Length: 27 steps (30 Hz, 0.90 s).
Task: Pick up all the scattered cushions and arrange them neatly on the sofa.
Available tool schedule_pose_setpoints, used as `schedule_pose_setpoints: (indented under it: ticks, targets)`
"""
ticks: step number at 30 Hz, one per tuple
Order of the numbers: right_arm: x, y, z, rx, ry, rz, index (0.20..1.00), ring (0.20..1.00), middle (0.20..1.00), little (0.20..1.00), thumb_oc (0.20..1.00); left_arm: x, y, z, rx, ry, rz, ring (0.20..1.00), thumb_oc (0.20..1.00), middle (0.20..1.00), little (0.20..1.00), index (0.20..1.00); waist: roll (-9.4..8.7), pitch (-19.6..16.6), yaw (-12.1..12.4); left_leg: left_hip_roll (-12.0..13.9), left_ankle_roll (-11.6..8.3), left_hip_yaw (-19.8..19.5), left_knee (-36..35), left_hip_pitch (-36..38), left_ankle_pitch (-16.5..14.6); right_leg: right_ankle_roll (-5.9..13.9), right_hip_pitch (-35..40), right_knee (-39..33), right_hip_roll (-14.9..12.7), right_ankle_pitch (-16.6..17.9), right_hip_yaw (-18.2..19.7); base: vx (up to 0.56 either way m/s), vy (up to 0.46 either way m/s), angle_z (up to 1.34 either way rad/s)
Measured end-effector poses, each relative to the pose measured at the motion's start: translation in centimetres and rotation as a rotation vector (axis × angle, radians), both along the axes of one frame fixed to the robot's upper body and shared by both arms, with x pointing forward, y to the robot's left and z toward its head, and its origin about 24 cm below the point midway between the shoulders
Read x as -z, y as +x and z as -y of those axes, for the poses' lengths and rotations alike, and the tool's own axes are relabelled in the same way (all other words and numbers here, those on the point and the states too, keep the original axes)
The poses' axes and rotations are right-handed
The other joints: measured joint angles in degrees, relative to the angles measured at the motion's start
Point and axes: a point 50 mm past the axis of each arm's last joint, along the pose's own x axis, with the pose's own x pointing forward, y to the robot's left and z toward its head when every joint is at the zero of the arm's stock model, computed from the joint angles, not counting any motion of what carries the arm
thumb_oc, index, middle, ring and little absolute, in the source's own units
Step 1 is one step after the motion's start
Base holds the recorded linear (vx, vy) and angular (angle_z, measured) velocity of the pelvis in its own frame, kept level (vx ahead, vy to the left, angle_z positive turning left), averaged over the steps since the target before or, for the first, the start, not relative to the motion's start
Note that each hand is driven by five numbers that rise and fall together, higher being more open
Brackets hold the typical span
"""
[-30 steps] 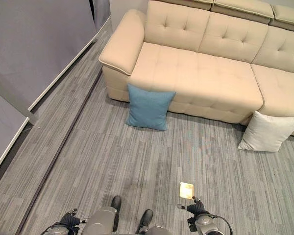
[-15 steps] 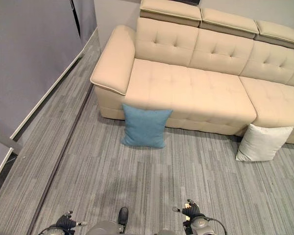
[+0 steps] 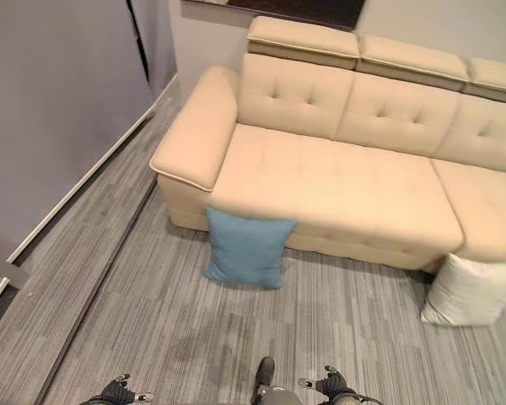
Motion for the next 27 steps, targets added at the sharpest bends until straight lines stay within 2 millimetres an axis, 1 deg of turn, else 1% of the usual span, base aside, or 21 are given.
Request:
schedule_pose_setpoints:
  ticks: [1, 2, 3, 4, 5, 6, 7, 8, 10, 11, 12, 13, 16, 17, 19, 20, 21, 22, 23, 25, 27]
  targets:
    - [-0.2, 0.9, -0.1, -0.018, -0.005, 0.008, 1.000, 1.000, 1.000, 1.000, 1.000, -0.5, 2.0, 0.2, 0.012, -0.001, 0.058, 1.000, 1.000, 1.000, 1.000, 1.000, -0.61, 2.15, 3.20, 0.89, 0.05, 2.49, 16.21, -9.78, 0.73, -1.80, 2.08, -1.00, 0.84, -1.22, 0.48, 0.30, -0.026, 0.17]
    - [-0.2, 1.0, -0.2, -0.024, -0.005, 0.010, 1.000, 1.000, 1.000, 1.000, 1.000, -0.6, 2.4, 0.1, 0.017, 0.002, 0.066, 1.000, 1.000, 1.000, 1.000, 1.000, -0.71, 2.61, 3.95, 1.11, 0.47, 3.03, 16.31, -11.87, 0.46, -1.73, 3.50, -1.73, 1.56, -1.89, 0.21, 0.23, 0.009, -0.05]
    - [-0.3, 1.3, -0.3, -0.027, -0.004, 0.017, 1.000, 1.000, 1.000, 1.000, 1.000, -0.7, 2.7, 0.0, 0.019, 0.003, 0.071, 1.000, 1.000, 1.000, 1.000, 1.000, -1.00, 2.79, 4.09, 1.27, 0.69, 3.84, 14.20, -13.53, 0.43, -1.85, 4.49, -2.18, 1.97, -2.56, -0.12, 0.30, 0.087, 0.11]
    - [-0.4, 1.6, -0.4, -0.033, -0.003, 0.029, 1.000, 1.000, 1.000, 1.000, 1.000, -0.8, 2.7, -0.2, 0.019, 0.008, 0.070, 1.000, 1.000, 1.000, 1.000, 1.000, -1.42, 3.03, 3.69, 1.12, 1.10, 4.34, 4.55, -13.73, 1.40, -1.51, 6.09, -2.17, 2.42, -3.94, -1.58, 0.31, 0.120, 0.20]
    - [-0.5, 1.8, -0.4, -0.038, -0.004, 0.039, 1.000, 1.000, 1.000, 1.000, 1.000, -0.7, 2.3, -0.4, 0.017, 0.014, 0.058, 1.000, 1.000, 1.000, 1.000, 1.000, -1.28, 3.14, 3.55, 1.24, 1.04, 5.56, -5.01, -13.35, 3.94, -0.56, 7.91, -2.23, 3.06, -5.44, -2.63, 0.41, 0.167, 0.27]
    - [-0.5, 1.8, -0.3, -0.039, -0.006, 0.038, 1.000, 1.000, 1.000, 1.000, 1.000, -0.7, 2.3, -0.5, 0.016, 0.015, 0.057, 1.000, 1.000, 1.000, 1.000, 1.000, -1.24, 3.03, 3.42, 1.03, 0.86, 5.86, -10.50, -12.90, 5.45, -0.07, 8.34, -2.21, 3.32, -6.05, -2.97, 0.31, 0.161, 0.21]
    - [-0.4, 1.3, 0.0, -0.034, -0.015, 0.022, 1.000, 1.000, 1.000, 1.000, 1.000, -0.7, 2.3, -0.3, 0.018, 0.011, 0.057, 1.000, 1.000, 1.000, 1.000, 1.000, -0.93, 3.02, 3.46, 1.17, 0.31, 6.12, -17.29, -12.63, 9.44, 0.07, 9.32, -2.19, 4.13, -6.29, -3.10, 0.35, 0.222, 0.07]
    - [-0.4, 1.2, 0.4, -0.031, -0.023, 0.018, 1.000, 1.000, 1.000, 1.000, 1.000, -0.6, 2.1, -0.2, 0.018, 0.008, 0.052, 1.000, 1.000, 1.000, 1.000, 1.000, -0.19, 3.55, 3.78, 1.23, 0.07, 5.86, -20.11, -13.13, 11.68, 0.62, 10.06, -2.18, 4.61, -7.25, -2.90, 0.25, 0.175, -0.03]
    - [-0.4, 1.0, 0.8, -0.027, -0.034, 0.006, 1.000, 1.000, 1.000, 1.000, 1.000, -0.4, 1.4, -0.2, 0.013, 0.004, 0.033, 1.000, 1.000, 1.000, 1.000, 1.000, 0.69, 3.92, 3.96, 1.00, 0.65, 4.22, -22.56, -12.09, 14.30, 1.46, 12.01, -1.87, 4.97, -8.54, -1.68, 0.21, 0.163, -0.32]
    - [-0.3, 0.5, 1.0, -0.024, -0.038, -0.002, 1.000, 1.000, 1.000, 1.000, 1.000, -0.2, 0.6, -0.1, 0.007, 0.000, 0.013, 1.000, 1.000, 1.000, 1.000, 1.000, 1.89, 3.36, 4.18, 1.45, 1.23, 3.72, -24.61, -9.70, 16.64, 2.25, 13.47, -1.87, 5.67, -9.26, -0.72, 0.23, 0.212, -0.52]
    - [-0.3, 0.5, 1.1, -0.023, -0.041, -0.003, 1.000, 1.000, 1.000, 1.000, 1.000, 0.1, -0.6, 0.0, -0.002, -0.003, -0.013, 1.000, 1.000, 1.000, 1.000, 1.000, 2.67, 2.93, 4.02, 1.48, 5.45, 3.89, -25.21, -8.20, 21.67, 3.37, 15.11, -1.85, 5.71, -10.35, 0.15, 0.21, 0.239, -0.37]
    - [-0.1, 0.2, 0.7, -0.027, -0.029, -0.010, 1.000, 1.000, 1.000, 1.000, 1.000, 0.0, -0.6, -0.3, -0.002, 0.003, -0.014, 1.000, 1.000, 1.000, 1.000, 1.000, 1.28, 2.18, 3.70, -0.14, 5.74, 4.55, -26.00, -7.01, 20.69, 4.34, 15.18, -0.88, 3.53, -11.23, 0.66, 0.20, 0.265, -0.22]
    - [-0.3, 0.6, 0.5, -0.037, -0.030, -0.001, 1.000, 1.000, 1.000, 1.000, 1.000, -0.3, 0.7, -0.3, 0.009, 0.008, 0.015, 1.000, 1.000, 1.000, 1.000, 1.000, 0.91, 2.18, 3.76, -1.88, 7.77, 6.16, -26.73, -4.56, 19.32, 5.42, 14.85, 3.22, 0.81, -12.51, 0.91, 0.15, 0.235, -0.12]
    - [-0.2, 0.7, 0.3, -0.039, -0.023, 0.002, 1.000, 1.000, 1.000, 1.000, 1.000, -0.4, 1.0, -0.6, 0.013, 0.015, 0.022, 1.000, 1.000, 1.000, 1.000, 1.000, 0.82, 2.01, 3.82, -2.35, 8.25, 6.93, -27.12, -2.62, 17.60, 5.74, 14.31, 6.21, -0.22, -12.77, 1.38, 0.12, 0.229, -0.38]
    - [-0.3, 1.0, -0.2, -0.046, -0.011, 0.016, 1.000, 1.000, 1.000, 1.000, 1.000, -0.6, 1.3, -1.0, 0.022, 0.029, 0.027, 1.000, 1.000, 1.000, 1.000, 1.000, 0.78, 1.65, 3.86, -2.24, 8.45, 7.72, -27.12, -0.36, 15.78, 6.95, 12.71, 13.42, -1.56, -14.01, 1.77, 0.07, 0.171, -0.36]
    - [-0.3, 1.1, -0.3, -0.050, -0.009, 0.019, 1.000, 1.000, 1.000, 1.000, 1.000, -0.8, 1.5, -1.3, 0.031, 0.037, 0.030, 1.000, 1.000, 1.000, 1.000, 1.000, 0.77, 1.62, 3.71, -2.12, 8.97, 7.96, -27.32, 0.54, 15.19, 7.53, 10.92, 18.21, -2.26, -14.62, 1.98, 0.09, 0.182, -0.15]
    - [-0.3, 1.2, -0.6, -0.053, -0.003, 0.025, 1.000, 1.000, 1.000, 1.000, 1.000, -1.1, 2.5, -1.5, 0.042, 0.046, 0.056, 1.000, 1.000, 1.000, 1.000, 1.000, 0.46, 1.58, 3.07, -2.28, 10.18, 8.01, -27.16, 1.13, 14.26, 7.87, 8.47, 23.24, -3.03, -14.11, 2.22, 0.14, 0.211, -0.09]
    - [-0.3, 1.3, -0.8, -0.054, 0.004, 0.029, 1.000, 1.000, 1.000, 1.000, 1.000, -1.0, 2.1, -1.6, 0.044, 0.050, 0.042, 1.000, 1.000, 1.000, 1.000, 1.000, 0.57, 1.60, 2.80, -2.04, 10.45, 8.02, -27.45, 1.75, 14.07, 8.08, 6.47, 28.17, -3.81, -14.80, 2.04, 0.14, 0.090, -0.06]
    - [-0.3, 1.2, -1.0, -0.055, 0.009, 0.030, 1.000, 1.000, 1.000, 1.000, 1.000, -1.1, 2.2, -1.7, 0.045, 0.054, 0.044, 1.000, 1.000, 1.000, 1.000, 1.000, 0.68, 1.67, 2.32, -2.12, 10.56, 8.05, -27.79, 2.63, 13.79, 8.66, 5.61, 28.95, -4.18, -15.64, 2.34, 0.16, 0.046, -0.07]
    - [-0.2, 0.9, -1.0, -0.054, 0.009, 0.022, 1.000, 1.000, 1.000, 1.000, 1.000, -1.3, 2.7, -1.7, 0.054, 0.056, 0.055, 1.000, 1.000, 1.000, 1.000, 1.000, 0.69, 1.66, 1.99, -2.20, 10.53, 8.03, -28.49, 3.60, 13.60, 8.49, 4.27, 26.42, -4.25, -15.73, 2.80, 0.11, 0.005, 0.00]
    - [-0.2, 0.9, -1.0, -0.053, 0.009, 0.019, 1.000, 1.000, 1.000, 1.000, 1.000, -1.2, 2.8, -1.6, 0.063, 0.055, 0.056, 1.000, 1.000, 1.000, 1.000, 1.000, 0.58, 1.67, 1.09, -2.38, 10.56, 8.13, -28.83, 4.53, 13.37, 8.83, 1.84, 20.93, -4.25, -15.39, 3.57, 0.14, -0.023, 0.07]
